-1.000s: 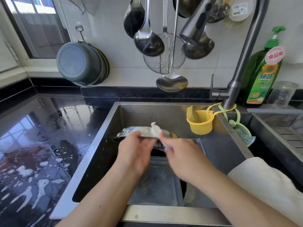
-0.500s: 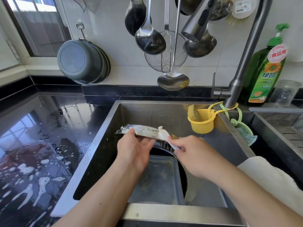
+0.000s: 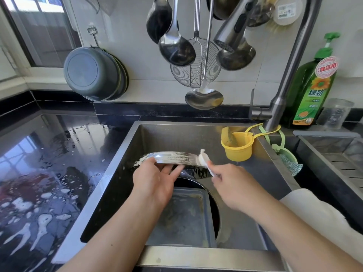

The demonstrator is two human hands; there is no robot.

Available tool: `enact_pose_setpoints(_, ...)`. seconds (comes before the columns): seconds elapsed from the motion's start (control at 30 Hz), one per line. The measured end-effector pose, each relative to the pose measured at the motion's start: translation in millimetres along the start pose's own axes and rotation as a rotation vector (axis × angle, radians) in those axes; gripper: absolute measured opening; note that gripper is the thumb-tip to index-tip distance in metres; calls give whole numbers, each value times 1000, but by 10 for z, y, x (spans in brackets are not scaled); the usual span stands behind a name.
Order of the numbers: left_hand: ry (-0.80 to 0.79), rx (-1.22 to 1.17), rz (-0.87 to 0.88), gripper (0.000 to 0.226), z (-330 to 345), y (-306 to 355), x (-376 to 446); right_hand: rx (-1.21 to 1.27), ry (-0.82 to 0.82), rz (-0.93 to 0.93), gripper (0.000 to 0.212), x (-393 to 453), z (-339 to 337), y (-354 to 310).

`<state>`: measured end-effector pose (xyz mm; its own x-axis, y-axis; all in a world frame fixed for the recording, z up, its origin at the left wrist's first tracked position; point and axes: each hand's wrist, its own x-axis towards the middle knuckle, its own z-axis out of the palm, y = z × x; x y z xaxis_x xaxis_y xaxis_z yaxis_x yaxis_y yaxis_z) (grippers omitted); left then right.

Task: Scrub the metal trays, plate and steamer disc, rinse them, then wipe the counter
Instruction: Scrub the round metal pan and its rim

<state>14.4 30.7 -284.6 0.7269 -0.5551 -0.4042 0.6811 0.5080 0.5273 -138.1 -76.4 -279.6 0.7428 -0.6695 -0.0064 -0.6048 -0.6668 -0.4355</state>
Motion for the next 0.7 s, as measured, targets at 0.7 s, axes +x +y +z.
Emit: enact_pose_setpoints(0.7, -43, 158, -32, 19, 66, -95, -62, 46, 12, -222, 53, -120, 174, -407)
